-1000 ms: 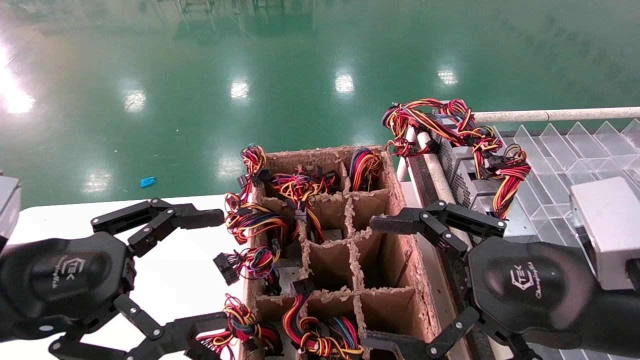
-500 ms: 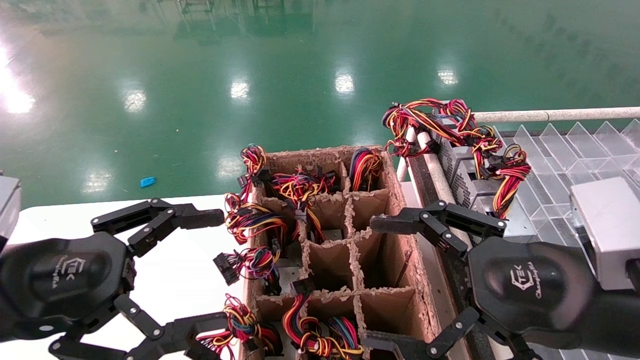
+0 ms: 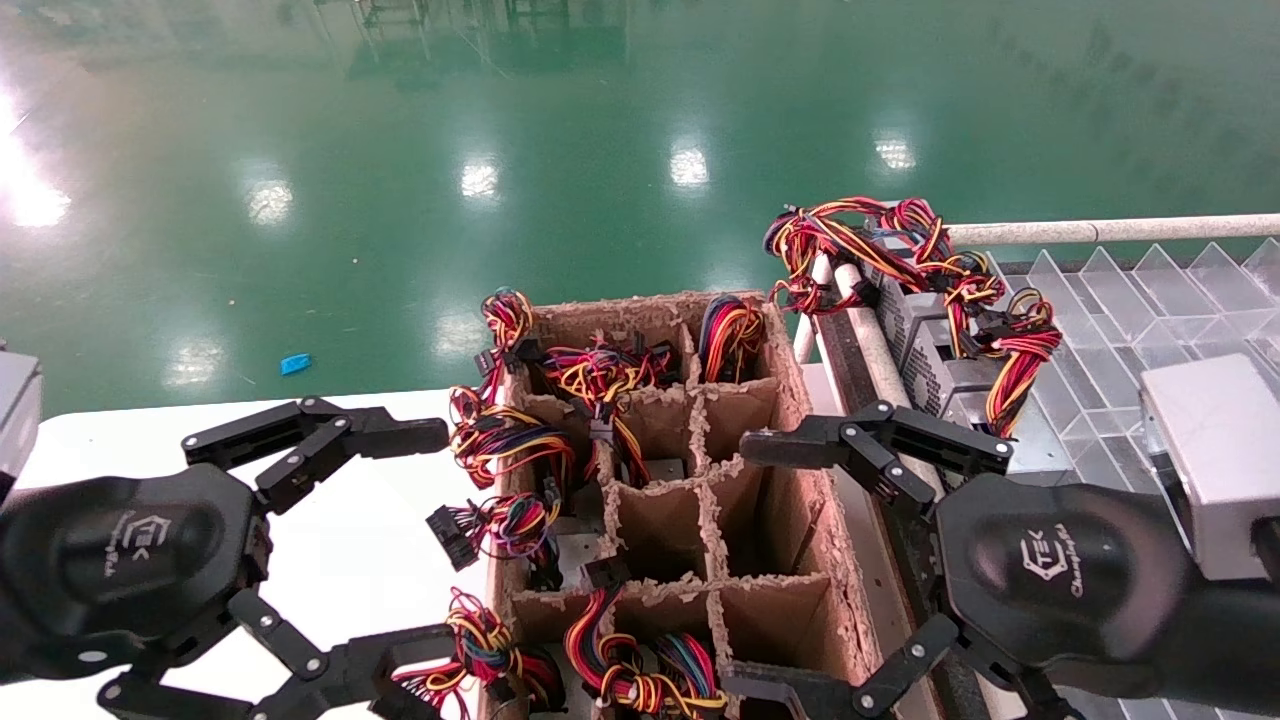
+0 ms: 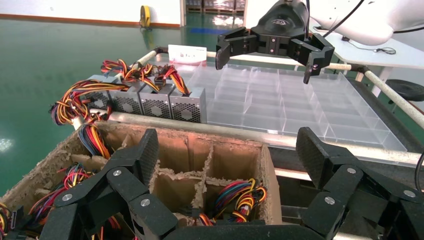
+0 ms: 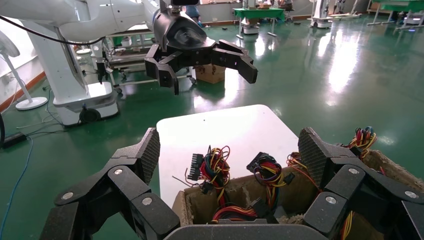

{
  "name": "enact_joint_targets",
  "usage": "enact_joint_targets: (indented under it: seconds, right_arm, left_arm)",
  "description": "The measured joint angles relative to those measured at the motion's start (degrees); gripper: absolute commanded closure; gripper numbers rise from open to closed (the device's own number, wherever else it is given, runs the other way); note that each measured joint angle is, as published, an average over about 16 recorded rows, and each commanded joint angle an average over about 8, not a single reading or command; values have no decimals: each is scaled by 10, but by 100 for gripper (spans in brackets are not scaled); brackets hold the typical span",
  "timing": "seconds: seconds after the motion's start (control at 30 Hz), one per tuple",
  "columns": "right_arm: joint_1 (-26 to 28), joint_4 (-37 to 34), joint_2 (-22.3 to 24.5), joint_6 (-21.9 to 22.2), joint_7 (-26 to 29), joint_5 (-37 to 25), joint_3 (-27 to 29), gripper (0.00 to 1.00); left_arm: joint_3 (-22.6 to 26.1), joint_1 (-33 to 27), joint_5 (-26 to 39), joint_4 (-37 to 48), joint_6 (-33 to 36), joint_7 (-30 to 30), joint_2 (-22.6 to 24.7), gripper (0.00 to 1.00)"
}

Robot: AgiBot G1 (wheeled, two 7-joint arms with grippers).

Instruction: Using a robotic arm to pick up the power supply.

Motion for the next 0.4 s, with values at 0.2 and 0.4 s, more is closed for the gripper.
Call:
enact_joint_targets:
  seconds: [0.2, 0.4]
  right_arm:
    - [0, 0, 0, 0, 0, 0, 0, 0]
    - [0, 0, 0, 0, 0, 0, 0, 0]
  left_arm:
    - [0, 0, 0, 0, 0, 0, 0, 0]
    - [0, 0, 0, 0, 0, 0, 0, 0]
